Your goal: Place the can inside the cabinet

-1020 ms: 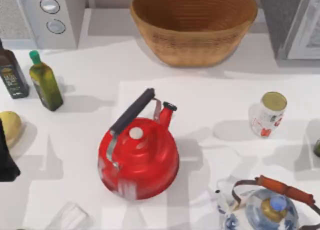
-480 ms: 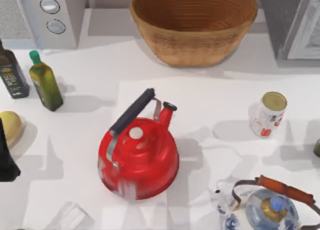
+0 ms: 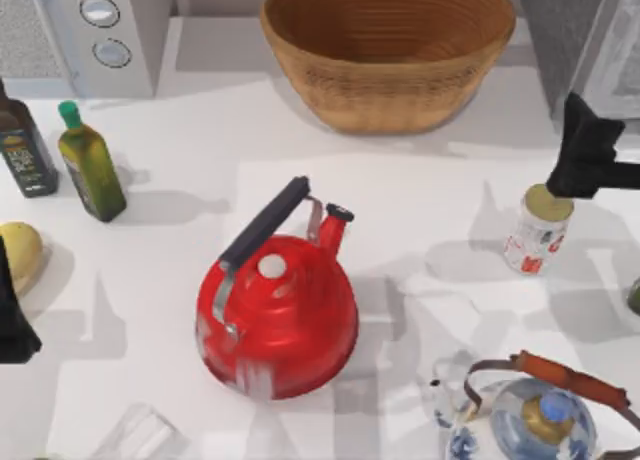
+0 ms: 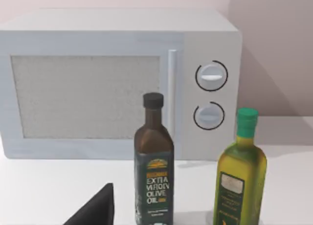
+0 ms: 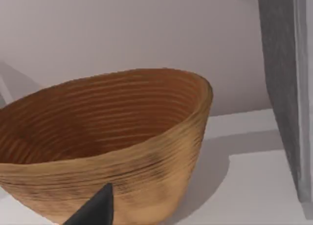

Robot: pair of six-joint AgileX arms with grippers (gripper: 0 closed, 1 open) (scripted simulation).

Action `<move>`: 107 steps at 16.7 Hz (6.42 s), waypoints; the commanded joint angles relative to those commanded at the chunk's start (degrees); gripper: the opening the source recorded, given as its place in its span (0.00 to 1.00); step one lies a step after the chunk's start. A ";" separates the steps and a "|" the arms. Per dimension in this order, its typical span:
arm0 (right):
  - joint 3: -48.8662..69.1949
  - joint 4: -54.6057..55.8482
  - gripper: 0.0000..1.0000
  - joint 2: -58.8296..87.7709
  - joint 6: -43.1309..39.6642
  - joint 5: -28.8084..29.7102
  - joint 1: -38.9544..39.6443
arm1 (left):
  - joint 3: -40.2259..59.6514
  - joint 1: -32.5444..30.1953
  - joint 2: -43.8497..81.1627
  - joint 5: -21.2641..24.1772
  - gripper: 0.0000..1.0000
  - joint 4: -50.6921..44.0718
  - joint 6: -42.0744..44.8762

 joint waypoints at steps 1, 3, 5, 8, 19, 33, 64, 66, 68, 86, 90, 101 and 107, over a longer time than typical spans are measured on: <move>0.76 1.61 1.00 5.45 0.69 1.75 2.04 | 0.00 0.00 0.00 0.00 1.00 0.00 0.00; 1.38 3.92 1.00 14.66 1.66 5.25 5.57 | 0.00 0.00 0.00 0.00 1.00 0.00 0.00; 0.85 5.11 1.00 21.64 2.08 8.75 8.04 | 0.00 0.00 0.00 0.00 1.00 0.00 0.00; -1.11 5.47 1.00 28.08 2.05 12.96 9.48 | 0.00 0.00 0.00 0.00 1.00 0.00 0.00; 3.39 5.00 1.00 33.69 1.25 12.58 8.18 | 0.00 0.00 0.00 0.00 1.00 0.00 0.00; 7.03 14.70 1.00 45.92 -1.70 8.91 2.99 | 0.00 0.00 0.00 0.00 1.00 0.00 0.00; 19.59 -7.67 0.00 27.84 -3.46 3.19 1.55 | 0.00 0.00 0.00 0.00 1.00 0.00 0.00; 21.61 -16.46 0.00 22.78 -3.29 3.57 1.82 | 0.00 0.00 0.00 0.00 1.00 0.00 0.00; 22.22 -23.14 0.00 19.09 -2.91 5.02 2.10 | 0.00 0.00 0.00 0.00 1.00 0.00 0.00; 7.16 -30.74 0.00 -8.45 -6.95 0.80 -6.39 | 0.00 0.00 0.00 0.00 1.00 0.00 0.00; -3.99 -31.58 0.00 -32.83 -10.60 -5.35 -12.81 | 0.00 0.00 0.00 0.00 1.00 0.00 0.00; -23.12 -32.82 0.00 -63.42 -16.60 -15.79 -23.94 | 0.00 0.00 0.00 0.00 1.00 0.00 0.00; -21.31 -33.01 0.00 -61.86 -16.47 -15.36 -23.66 | 0.00 0.00 0.00 0.00 1.00 0.00 0.00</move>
